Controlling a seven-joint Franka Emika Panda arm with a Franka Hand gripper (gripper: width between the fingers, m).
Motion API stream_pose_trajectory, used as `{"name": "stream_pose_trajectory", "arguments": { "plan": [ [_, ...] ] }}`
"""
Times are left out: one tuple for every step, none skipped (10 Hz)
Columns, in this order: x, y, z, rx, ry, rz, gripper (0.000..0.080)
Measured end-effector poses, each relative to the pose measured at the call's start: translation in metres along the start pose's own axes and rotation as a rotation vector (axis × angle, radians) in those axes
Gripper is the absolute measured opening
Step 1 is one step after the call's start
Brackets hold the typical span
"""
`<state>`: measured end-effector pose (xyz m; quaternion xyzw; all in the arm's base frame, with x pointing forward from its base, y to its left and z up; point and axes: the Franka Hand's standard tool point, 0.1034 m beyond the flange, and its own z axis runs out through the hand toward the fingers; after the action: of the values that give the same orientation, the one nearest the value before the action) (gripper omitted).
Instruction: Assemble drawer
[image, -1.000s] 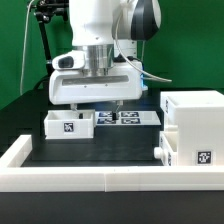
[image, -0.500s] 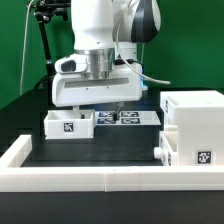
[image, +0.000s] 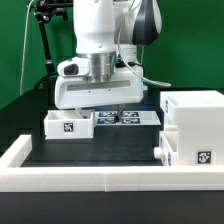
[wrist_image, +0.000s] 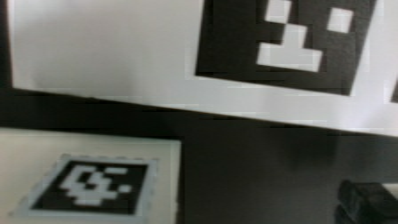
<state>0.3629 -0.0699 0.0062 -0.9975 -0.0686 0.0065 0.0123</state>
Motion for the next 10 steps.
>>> {"name": "stream_pose_trajectory", "arguments": {
  "plan": [
    [-0.0016, 0.0042, 0.0001, -0.002, 0.000, 0.000, 0.0649],
    [-0.0023, 0.0061, 0.0001, -0.002, -0.001, 0.000, 0.0649],
    [-0.0023, 0.0061, 0.0001, -0.002, -0.001, -0.001, 0.0649],
    [-0.0023, 0.0061, 0.0001, -0.002, -0.001, -0.002, 0.0649],
    [-0.0023, 0.0061, 0.0002, -0.002, -0.001, -0.002, 0.0649],
    [-0.0023, 0.0061, 0.0002, -0.002, -0.001, -0.002, 0.0649],
    [-0.0023, 0.0062, 0.0002, -0.002, 0.000, -0.003, 0.0649],
    [-0.0021, 0.0062, 0.0001, -0.003, 0.000, -0.004, 0.0524],
    [-0.0017, 0.0058, 0.0001, -0.003, 0.001, -0.004, 0.0524],
    [-0.0011, 0.0051, 0.0000, -0.003, 0.001, -0.006, 0.0330]
  ]
}}
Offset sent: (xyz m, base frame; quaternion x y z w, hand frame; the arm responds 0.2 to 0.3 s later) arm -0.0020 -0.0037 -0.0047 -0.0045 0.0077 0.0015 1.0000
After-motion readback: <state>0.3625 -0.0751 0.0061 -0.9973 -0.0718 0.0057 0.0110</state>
